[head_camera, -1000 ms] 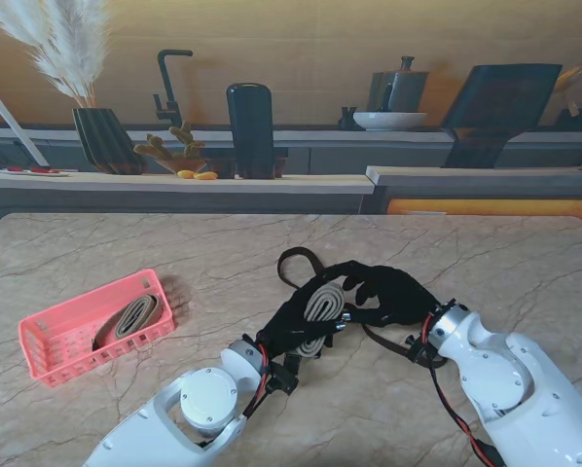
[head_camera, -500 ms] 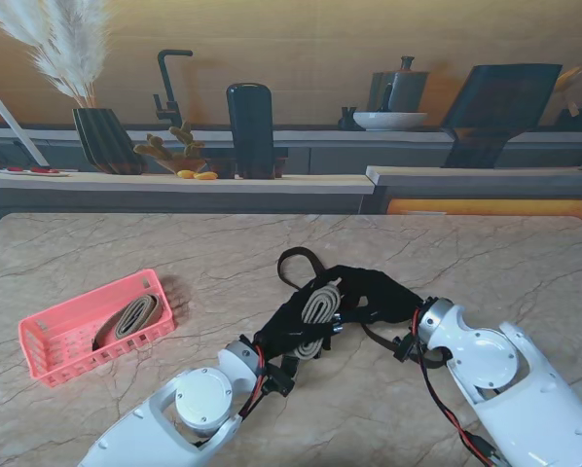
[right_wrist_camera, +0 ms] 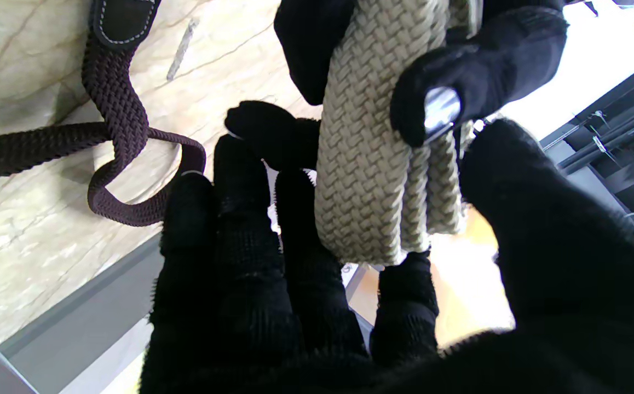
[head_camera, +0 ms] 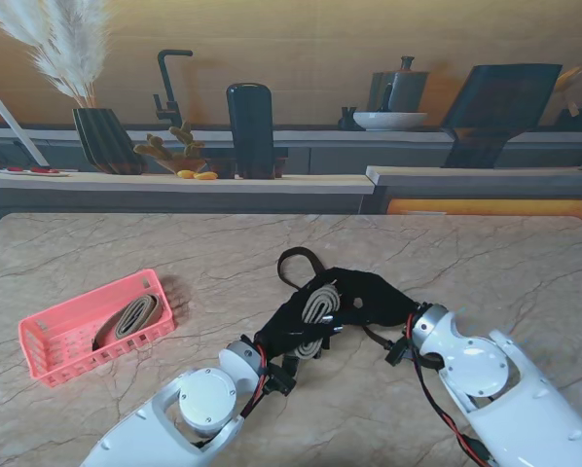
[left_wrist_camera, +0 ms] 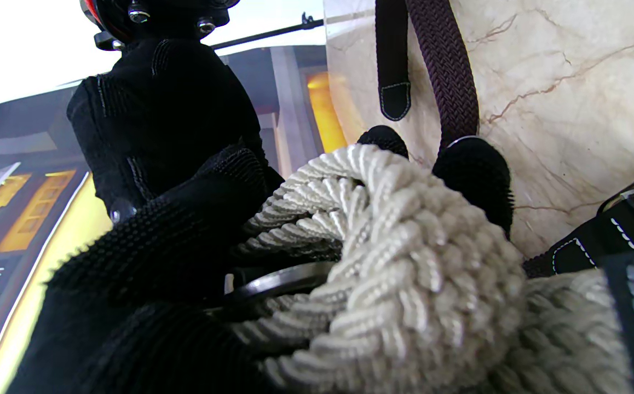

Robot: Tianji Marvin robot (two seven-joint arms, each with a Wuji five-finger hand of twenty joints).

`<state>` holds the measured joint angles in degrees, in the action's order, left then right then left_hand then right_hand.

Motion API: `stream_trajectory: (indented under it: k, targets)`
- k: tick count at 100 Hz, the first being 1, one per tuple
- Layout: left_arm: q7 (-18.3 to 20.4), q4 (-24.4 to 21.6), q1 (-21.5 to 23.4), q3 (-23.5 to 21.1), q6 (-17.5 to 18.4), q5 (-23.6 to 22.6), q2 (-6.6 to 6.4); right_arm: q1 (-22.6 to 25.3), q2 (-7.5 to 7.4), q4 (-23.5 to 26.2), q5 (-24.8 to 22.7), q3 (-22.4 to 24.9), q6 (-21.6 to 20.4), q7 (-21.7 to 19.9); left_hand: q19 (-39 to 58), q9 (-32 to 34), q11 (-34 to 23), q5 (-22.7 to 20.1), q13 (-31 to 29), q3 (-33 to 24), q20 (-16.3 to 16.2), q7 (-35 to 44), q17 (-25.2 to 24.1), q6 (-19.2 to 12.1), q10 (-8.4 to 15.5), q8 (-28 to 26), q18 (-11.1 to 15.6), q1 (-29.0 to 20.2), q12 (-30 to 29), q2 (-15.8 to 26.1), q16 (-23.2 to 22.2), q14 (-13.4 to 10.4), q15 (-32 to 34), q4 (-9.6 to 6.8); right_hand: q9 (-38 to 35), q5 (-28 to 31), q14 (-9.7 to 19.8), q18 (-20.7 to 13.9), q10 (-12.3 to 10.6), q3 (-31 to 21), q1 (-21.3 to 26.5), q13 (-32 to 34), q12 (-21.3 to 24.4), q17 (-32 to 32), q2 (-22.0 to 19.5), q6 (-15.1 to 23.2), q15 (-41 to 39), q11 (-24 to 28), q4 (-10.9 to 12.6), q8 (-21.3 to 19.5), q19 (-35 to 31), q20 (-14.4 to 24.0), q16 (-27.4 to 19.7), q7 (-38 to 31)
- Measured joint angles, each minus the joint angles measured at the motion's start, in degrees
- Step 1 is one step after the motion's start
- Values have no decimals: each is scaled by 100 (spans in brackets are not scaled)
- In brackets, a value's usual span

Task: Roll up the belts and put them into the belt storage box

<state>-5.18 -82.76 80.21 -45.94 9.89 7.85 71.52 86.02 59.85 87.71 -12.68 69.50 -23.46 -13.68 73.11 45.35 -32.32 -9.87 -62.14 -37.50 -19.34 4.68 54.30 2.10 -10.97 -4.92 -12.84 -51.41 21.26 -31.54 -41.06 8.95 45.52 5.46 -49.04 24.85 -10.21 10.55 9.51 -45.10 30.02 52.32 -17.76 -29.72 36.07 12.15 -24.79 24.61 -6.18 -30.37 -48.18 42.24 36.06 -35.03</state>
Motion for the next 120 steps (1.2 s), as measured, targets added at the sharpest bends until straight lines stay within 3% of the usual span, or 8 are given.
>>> stream_trajectory:
  k: [11, 28, 49, 58, 79, 82, 86, 120]
  targets:
    - [0, 23, -8, 9, 4, -7, -14, -30, 57, -35, -61, -121, 17, 202, 0, -8, 0, 25, 1, 0, 0, 0, -7, 33, -1, -5, 0, -1, -15, 0, -1, 0, 0, 0, -108, 273, -217, 229, 8, -79, 147, 0, -10, 7, -136, 71, -152, 75, -73, -48, -39, 16, 21, -100]
    - [46, 36, -30, 3, 10, -28, -36, -63, 200, -113, 46, -351, 252, 925, 0, -101, 0, 61, 230, 3, 0, 27, -246, 93, 10, -91, -7, -3, -84, 83, -17, 4, -1, -1, -1180, 1124, -208, 290, 9, 507, 672, 279, -66, -275, -52, 478, -639, 138, -462, 1201, -381, 16, 98, -1295]
    - [96, 36, -67, -20, -67, 32, -30, 117, 441, -68, -231, -204, 212, 1351, 7, -102, -24, 129, 847, 190, -498, 1335, -1088, 70, 289, -803, -317, -3, -28, 143, -158, 167, -61, -2, -1594, 1754, -210, 340, 10, -102, 780, 419, -137, -424, 348, 613, -750, 82, -589, 1687, -504, -13, 140, -1392]
    - [88, 12, -66, -20, -220, 219, 13, 256, 448, 59, -272, -112, 209, 1452, -1, -11, -176, -56, 962, 274, -569, 1894, -1307, 270, 446, -1062, -401, 0, 38, 140, -194, 193, -98, -2, -1663, 1852, -216, 341, 10, -367, 850, 419, -369, -461, 438, 637, -721, 83, -594, 1754, -505, -61, 139, -1491]
    - [116, 6, -105, 4, -438, 241, 82, 384, 457, 146, -526, -18, 113, 1713, -155, 46, -267, -344, 1206, 339, -611, 2116, -1652, 237, 495, -1289, -470, 142, 180, 130, -202, 294, -200, -1, -1856, 2124, -188, 352, 8, -613, 969, 635, -717, -756, 517, 699, -719, 207, -718, 1757, -541, -77, 140, -1595]
    - [146, 6, -112, 1, -453, 272, 82, 393, 464, 155, -566, -19, 113, 1786, -165, 46, -261, -346, 1252, 346, -626, 2117, -1726, 236, 457, -1317, -489, 153, 203, 130, -202, 300, -210, -1, -1882, 2138, -146, 352, 8, -612, 969, 692, -757, -827, 535, 712, -720, 250, -718, 1755, -585, -77, 172, -1607]
    - [183, 6, -118, -8, -469, 326, 84, 406, 480, 170, -657, -23, 119, 1905, -211, -207, 172, -428, 1278, 356, -630, 2165, -1810, 244, 77, -1375, -546, 173, 278, 130, -202, 311, -262, -1, -1924, 2189, 126, 176, -23, -618, 969, 872, -771, -998, 567, 764, -985, 261, -718, 1755, -896, -77, 358, -1654]
    - [98, -11, -142, -24, -583, -34, 79, 450, 660, 284, -1107, -99, 613, 2592, -426, -237, 323, -559, 1587, 513, -758, 2209, -2457, 427, 6, -1645, -684, 236, 380, 346, -80, 526, -362, -4, -1995, 2262, 247, 104, -82, -618, 969, 1079, -870, -1272, 631, 879, -1151, 262, -782, 1739, -1152, -77, 450, -1764]
